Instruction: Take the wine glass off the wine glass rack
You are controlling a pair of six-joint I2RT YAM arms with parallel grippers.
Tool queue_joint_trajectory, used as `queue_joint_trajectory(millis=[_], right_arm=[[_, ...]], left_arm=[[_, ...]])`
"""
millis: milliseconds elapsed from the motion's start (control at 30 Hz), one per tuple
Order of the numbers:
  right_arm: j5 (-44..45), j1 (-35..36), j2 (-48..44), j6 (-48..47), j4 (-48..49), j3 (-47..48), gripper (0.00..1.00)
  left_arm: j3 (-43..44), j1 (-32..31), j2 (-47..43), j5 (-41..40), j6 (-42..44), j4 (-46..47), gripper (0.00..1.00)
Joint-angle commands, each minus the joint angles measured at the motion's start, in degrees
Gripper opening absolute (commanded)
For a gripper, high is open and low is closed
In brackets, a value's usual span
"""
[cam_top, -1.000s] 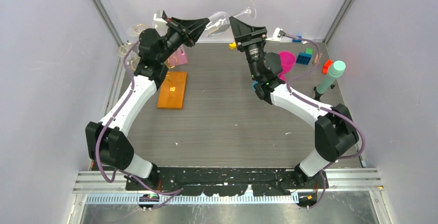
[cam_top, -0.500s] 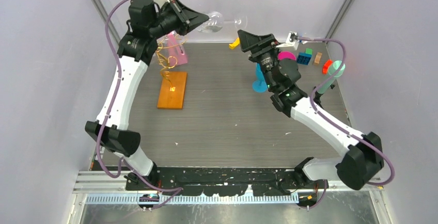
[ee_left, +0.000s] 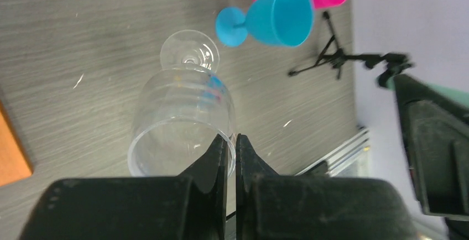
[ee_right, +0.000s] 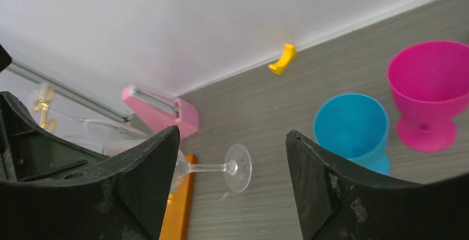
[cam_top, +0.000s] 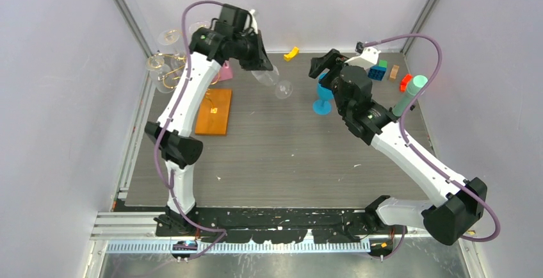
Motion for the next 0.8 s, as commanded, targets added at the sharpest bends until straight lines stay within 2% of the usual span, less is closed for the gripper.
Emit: queue_joint_trajectory(millis=[0,233,767], right_arm=[[4.81,-0.67,-1.39,-2.42,-5.48,1.73,0.75],[5.58,-1.06,-2.20,-2.96,-5.59,0.47,0.74],[4.22,-1.11,-1.28,-1.36,-10.97,1.53,0.71]], left_arm=[[4.28,-4.38,2.34,-7.50,5.32,-7.29,0.00],[4.62,-10.38,8.02,-12.75,7.25,-5.29,0.00],[2.36,-16.28,13.76,-21.74,26.01,5.82,0.00]])
